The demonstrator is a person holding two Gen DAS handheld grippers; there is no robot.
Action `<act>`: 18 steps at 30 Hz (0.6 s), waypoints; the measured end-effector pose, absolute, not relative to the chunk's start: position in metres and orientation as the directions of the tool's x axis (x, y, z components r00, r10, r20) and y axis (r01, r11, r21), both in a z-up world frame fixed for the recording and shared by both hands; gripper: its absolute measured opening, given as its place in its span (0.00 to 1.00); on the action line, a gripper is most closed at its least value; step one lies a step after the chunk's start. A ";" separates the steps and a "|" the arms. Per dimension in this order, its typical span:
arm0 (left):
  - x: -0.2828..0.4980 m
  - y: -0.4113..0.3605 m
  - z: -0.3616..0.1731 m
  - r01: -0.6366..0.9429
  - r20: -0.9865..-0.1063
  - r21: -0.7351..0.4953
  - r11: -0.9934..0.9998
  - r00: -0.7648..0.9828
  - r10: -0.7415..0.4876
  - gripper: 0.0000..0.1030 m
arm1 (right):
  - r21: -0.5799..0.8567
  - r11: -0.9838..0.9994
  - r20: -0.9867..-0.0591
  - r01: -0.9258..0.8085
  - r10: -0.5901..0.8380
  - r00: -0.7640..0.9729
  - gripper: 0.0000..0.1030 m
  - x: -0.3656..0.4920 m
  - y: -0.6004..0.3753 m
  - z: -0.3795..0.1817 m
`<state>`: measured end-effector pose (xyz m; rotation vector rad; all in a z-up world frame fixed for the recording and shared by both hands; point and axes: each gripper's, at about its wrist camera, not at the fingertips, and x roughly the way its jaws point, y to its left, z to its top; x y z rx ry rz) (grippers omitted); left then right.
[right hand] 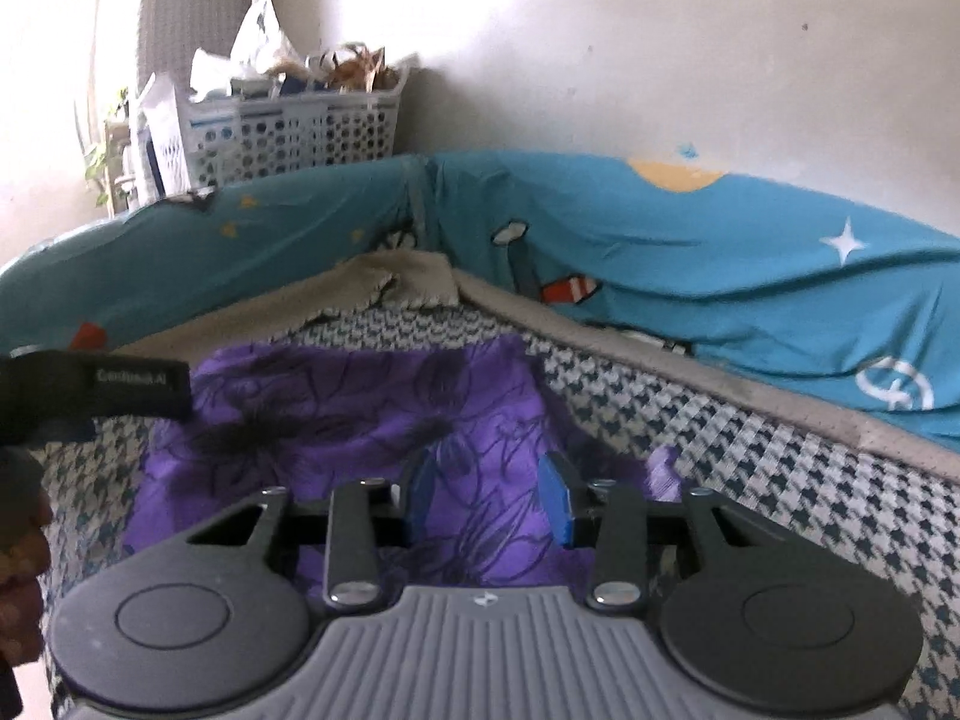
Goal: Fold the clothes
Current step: 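Lift both tools off the purple bundle and pull back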
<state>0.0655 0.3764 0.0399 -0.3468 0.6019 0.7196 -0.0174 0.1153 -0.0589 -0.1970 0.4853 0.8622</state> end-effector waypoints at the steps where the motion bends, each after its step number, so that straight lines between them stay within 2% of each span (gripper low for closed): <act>1: 0.066 0.377 0.039 -0.703 -0.624 -0.091 0.705 0.592 0.510 0.86 | 0.036 0.648 -0.500 -0.761 0.671 0.548 0.38 -0.014 0.116 -0.063; 6: 0.069 0.383 0.035 -0.724 -0.650 -0.101 0.682 0.567 0.506 0.88 | 0.083 0.683 -0.571 -0.726 0.629 0.527 0.33 0.004 0.120 -0.081; 9: 0.071 0.385 0.031 -0.728 -0.664 -0.095 0.679 0.554 0.501 0.88 | 0.114 0.687 -0.586 -0.718 0.630 0.510 0.32 0.010 0.118 -0.086; 15: 0.077 0.393 0.021 -0.738 -0.716 -0.112 0.666 0.524 0.460 0.92 | 0.077 0.696 -0.618 -0.714 0.595 0.514 0.33 0.008 0.126 -0.077; 18: 0.072 0.394 0.025 -0.738 -0.709 -0.131 0.662 0.536 0.458 0.93 | 0.095 0.697 -0.608 -0.711 0.606 0.513 0.34 0.003 0.120 -0.068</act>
